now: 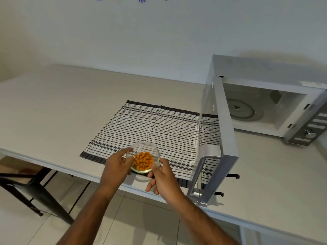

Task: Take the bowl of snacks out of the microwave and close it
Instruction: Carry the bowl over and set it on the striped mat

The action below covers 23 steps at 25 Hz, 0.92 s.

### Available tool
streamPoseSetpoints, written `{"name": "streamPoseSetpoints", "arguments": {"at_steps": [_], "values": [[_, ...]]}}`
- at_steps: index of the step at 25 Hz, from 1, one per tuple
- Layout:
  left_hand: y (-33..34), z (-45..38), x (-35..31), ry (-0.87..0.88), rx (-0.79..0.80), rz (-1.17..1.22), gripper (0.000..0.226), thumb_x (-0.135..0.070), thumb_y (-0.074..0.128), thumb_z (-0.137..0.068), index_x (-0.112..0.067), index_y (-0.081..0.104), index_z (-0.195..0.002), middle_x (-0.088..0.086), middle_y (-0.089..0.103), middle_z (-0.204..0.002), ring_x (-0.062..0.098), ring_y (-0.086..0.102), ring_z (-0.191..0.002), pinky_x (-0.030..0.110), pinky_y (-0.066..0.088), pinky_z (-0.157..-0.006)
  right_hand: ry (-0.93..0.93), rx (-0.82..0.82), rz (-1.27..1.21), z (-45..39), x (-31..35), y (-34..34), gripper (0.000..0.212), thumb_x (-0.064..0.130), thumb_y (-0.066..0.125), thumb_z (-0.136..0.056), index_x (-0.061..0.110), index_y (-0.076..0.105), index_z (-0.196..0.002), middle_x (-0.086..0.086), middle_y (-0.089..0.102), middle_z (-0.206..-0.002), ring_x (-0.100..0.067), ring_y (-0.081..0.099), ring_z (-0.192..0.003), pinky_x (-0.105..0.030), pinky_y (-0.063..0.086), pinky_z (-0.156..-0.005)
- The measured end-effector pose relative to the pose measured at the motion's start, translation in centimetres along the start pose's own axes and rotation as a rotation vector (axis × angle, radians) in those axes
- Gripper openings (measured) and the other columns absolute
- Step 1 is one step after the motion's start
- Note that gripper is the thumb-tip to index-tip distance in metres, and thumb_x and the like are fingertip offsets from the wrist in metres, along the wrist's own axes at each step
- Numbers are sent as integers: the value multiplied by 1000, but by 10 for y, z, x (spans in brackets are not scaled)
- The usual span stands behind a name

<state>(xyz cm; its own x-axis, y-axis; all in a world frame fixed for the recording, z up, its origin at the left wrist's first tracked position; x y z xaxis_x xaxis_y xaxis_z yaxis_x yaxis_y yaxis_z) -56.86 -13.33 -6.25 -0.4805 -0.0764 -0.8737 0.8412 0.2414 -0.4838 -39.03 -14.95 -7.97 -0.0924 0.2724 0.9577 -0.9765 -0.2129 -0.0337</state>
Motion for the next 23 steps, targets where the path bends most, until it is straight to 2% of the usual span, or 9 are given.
{"name": "streamPoseSetpoints", "arguments": {"at_steps": [4, 6, 9, 14, 15, 16, 19, 21, 23], "values": [[8, -22, 2, -29, 39, -24, 29, -14, 63, -100, -13, 73, -128, 1, 73, -64, 8, 63, -44, 17, 47, -39, 33, -24, 6, -22, 0, -1, 23, 27, 40, -113, 18, 45, -134, -6, 63, -93, -16, 65, -48, -20, 37, -36], [12, -27, 3, -44, 54, -16, 28, -15, 62, -101, -13, 73, -127, -1, 71, -61, 8, 62, -43, 17, 46, -38, 56, -39, -2, -28, -3, -2, 26, 27, 41, -113, 15, 47, -135, -8, 64, -93, -16, 65, -46, -20, 36, -34], [16, -32, 10, -72, 79, -19, 28, -19, 61, -102, -16, 71, -128, 3, 70, -57, 11, 63, -45, 23, 48, -40, 56, -55, -5, -34, -5, -3, 28, 27, 41, -113, 14, 48, -137, -9, 64, -94, -16, 65, -44, -19, 35, -33], [17, -39, 26, -93, 120, 3, 36, -27, 58, -104, -18, 62, -139, 10, 75, -69, 15, 69, -55, 31, 54, -47, 90, -15, -47, -21, -4, -9, 32, 35, 48, -110, 23, 43, -139, -7, 69, -96, -18, 68, -54, -24, 38, -39], [16, -36, 25, -86, 91, -9, 38, -29, 58, -104, -19, 60, -140, 8, 75, -73, 17, 71, -61, 33, 57, -52, 89, -14, -46, -15, -4, -12, 34, 35, 50, -110, 28, 38, -140, -6, 69, -95, -16, 67, -55, -24, 39, -40], [14, -34, 23, -70, 31, -45, 39, -31, 59, -104, -18, 58, -141, 5, 73, -76, 18, 72, -67, 35, 58, -57, 84, -31, -36, -11, -5, -15, 45, 34, 52, -109, 32, 31, -150, -5, 68, -95, -15, 66, -56, -25, 40, -40], [13, -23, 7, 78, -154, -137, 34, -29, 62, -102, -20, 59, -134, 3, 66, -86, 22, 67, -84, 34, 56, -66, 13, -85, 13, -4, -10, -24, 46, 34, 53, -108, 30, 32, -149, -4, 64, -93, -11, 62, -54, -21, 43, -40], [22, -12, -16, 249, -121, -135, 24, -27, 64, -101, -23, 63, -125, 0, 63, -102, 19, 61, -100, 28, 53, -72, -35, -119, 43, 3, -14, -31, 37, 38, 54, -107, 35, 38, -140, -2, 64, -94, -9, 61, -55, -19, 44, -42], [38, 0, -42, 399, -8, -91, 16, -26, 64, -102, -24, 66, -117, -6, 63, -107, 13, 59, -104, 26, 51, -77, -55, -137, 37, 7, -17, -38, 30, 41, 54, -107, 39, 40, -133, 0, 66, -96, -9, 61, -57, -18, 45, -45]]}}
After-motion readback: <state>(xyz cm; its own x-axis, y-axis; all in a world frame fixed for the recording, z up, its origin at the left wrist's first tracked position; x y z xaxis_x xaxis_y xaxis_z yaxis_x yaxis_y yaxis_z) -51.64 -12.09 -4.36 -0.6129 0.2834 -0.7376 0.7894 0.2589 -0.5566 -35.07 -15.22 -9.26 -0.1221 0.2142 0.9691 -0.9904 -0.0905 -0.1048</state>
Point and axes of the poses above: each hand's wrist, its own z-axis away from the middle knuckle, its own y-axis out of the palm, x = y × z, the point moved 2 cm from there along -z, towards the middle knuckle
